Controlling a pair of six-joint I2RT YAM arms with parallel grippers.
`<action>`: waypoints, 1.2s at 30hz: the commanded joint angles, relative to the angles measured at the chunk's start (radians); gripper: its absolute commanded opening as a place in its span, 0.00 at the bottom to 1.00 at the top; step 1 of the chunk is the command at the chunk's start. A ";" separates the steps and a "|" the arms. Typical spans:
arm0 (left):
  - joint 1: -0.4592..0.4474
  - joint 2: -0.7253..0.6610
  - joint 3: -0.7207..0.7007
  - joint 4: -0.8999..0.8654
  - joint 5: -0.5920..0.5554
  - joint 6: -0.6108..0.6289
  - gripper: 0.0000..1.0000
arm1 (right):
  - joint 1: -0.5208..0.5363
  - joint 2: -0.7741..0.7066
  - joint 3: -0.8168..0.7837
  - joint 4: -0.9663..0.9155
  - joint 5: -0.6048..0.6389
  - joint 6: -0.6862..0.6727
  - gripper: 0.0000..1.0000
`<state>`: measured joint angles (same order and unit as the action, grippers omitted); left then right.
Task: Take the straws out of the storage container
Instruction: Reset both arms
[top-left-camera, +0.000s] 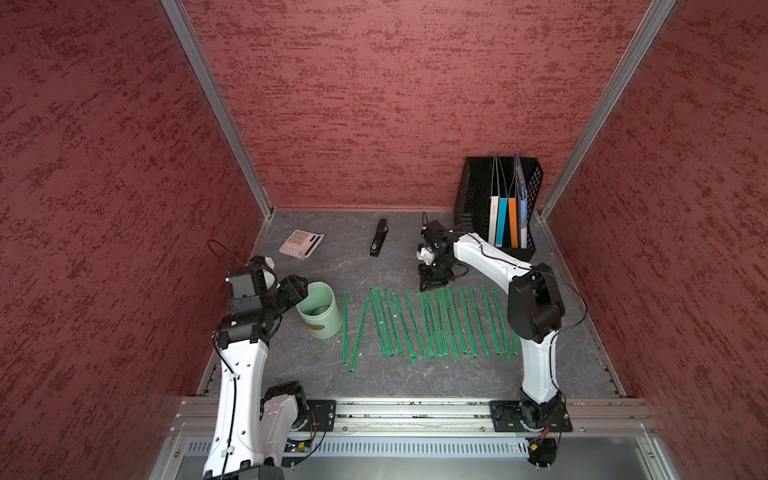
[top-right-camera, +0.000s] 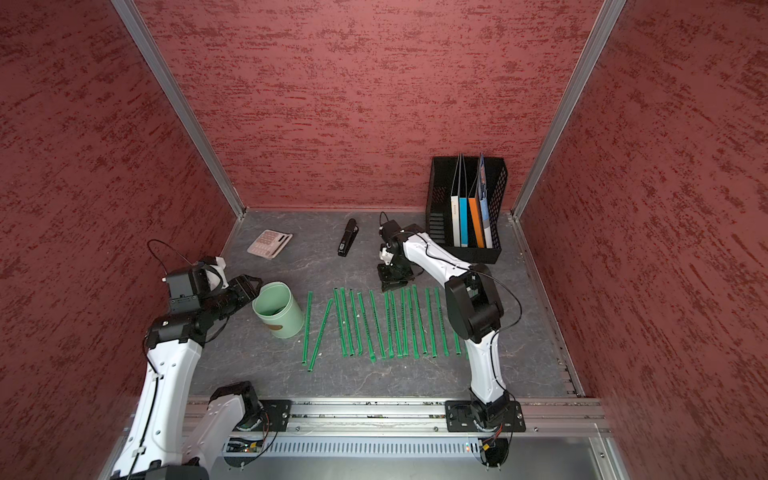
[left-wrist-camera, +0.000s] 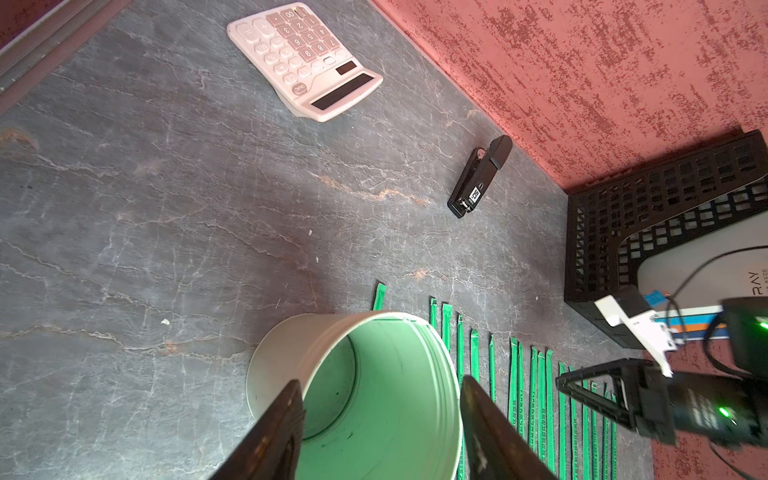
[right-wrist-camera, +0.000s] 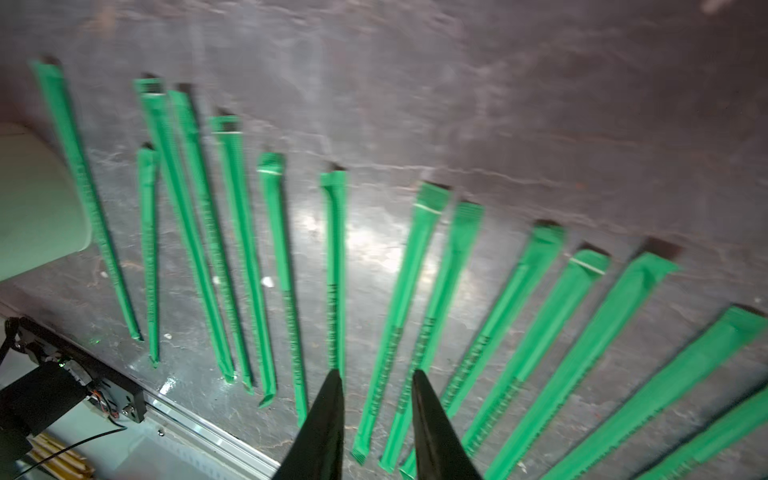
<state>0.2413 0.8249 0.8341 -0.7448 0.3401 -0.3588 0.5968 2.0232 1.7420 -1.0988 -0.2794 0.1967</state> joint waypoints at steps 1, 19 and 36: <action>0.007 -0.011 0.016 -0.008 0.030 0.003 0.61 | 0.093 -0.062 0.014 0.078 0.059 0.039 0.29; -0.049 -0.018 -0.042 0.156 -0.040 -0.008 1.00 | 0.121 -0.630 -0.387 0.519 0.454 0.118 0.99; 0.012 0.174 -0.089 0.526 -0.537 0.078 1.00 | -0.248 -0.943 -0.816 0.839 0.646 0.102 0.99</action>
<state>0.2317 0.9722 0.7532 -0.3363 -0.1150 -0.3241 0.3805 1.1015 0.9627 -0.3870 0.3244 0.3145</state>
